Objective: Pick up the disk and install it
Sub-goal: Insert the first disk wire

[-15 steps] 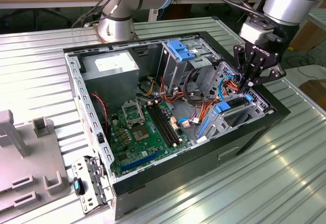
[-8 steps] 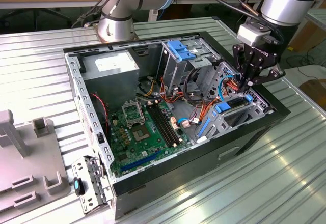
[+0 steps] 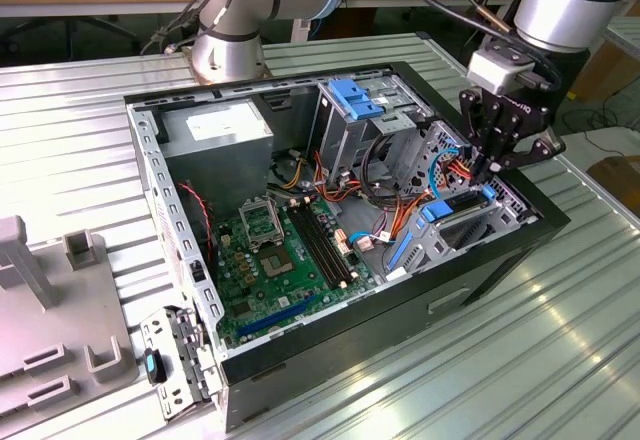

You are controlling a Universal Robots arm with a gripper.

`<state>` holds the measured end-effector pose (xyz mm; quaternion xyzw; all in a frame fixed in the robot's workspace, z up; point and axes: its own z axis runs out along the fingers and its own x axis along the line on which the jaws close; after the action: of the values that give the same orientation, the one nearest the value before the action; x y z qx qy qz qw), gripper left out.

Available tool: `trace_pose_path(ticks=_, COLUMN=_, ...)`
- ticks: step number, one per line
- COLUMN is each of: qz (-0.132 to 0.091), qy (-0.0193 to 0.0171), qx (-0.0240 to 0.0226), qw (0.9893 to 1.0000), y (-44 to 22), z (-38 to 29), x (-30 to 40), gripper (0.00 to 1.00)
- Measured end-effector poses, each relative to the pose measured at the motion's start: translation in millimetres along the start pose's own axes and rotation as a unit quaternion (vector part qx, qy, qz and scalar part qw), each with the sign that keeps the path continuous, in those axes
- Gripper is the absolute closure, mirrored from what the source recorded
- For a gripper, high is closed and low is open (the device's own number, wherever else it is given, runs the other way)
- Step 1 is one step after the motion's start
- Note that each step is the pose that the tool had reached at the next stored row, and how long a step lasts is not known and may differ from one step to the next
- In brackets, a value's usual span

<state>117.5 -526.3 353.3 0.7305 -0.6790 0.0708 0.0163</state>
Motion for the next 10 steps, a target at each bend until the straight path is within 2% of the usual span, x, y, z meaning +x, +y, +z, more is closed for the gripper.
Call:
trace_pose_path(ticks=5, qz=0.022, qy=0.0026, qx=-0.0027, qw=0.9998, y=1.1, z=1.0, x=-0.1, gripper=0.84)
trace_pose_path(ticks=10, qz=0.027, qy=0.0037, qx=-0.0012, qw=0.9996, y=2.7, z=2.9, x=0.0, gripper=0.84)
